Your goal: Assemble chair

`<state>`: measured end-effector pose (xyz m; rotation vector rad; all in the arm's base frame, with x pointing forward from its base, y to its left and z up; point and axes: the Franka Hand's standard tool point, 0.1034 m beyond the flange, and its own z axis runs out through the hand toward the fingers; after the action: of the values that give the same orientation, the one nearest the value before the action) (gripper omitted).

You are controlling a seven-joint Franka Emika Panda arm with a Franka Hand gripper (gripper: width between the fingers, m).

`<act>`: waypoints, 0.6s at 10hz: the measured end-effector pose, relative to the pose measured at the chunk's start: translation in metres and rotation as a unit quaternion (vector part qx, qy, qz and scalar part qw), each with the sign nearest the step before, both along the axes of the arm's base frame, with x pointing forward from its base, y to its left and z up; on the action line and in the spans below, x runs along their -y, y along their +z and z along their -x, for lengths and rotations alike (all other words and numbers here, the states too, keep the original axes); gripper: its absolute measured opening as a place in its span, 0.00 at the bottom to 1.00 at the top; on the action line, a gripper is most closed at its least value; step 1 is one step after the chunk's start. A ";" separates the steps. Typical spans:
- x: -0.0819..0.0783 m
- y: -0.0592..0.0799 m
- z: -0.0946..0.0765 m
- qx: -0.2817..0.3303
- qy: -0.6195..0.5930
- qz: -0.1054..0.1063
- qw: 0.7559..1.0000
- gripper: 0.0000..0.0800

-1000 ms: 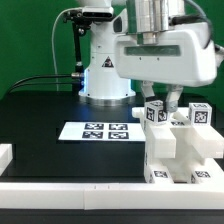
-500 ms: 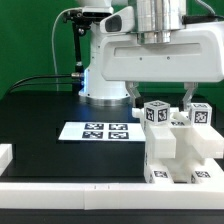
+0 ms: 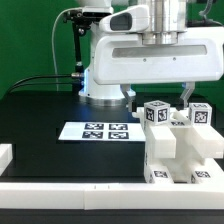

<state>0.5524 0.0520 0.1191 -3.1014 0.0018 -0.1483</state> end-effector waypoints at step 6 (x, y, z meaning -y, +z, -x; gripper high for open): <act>0.000 0.000 0.000 -0.006 -0.170 -0.017 0.985 0.35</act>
Offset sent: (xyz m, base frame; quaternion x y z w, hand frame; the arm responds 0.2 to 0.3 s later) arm 0.0000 0.0000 0.0000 0.0000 0.0000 0.1296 0.9916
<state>0.5529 0.0520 0.1191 -3.0400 0.5285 -0.1354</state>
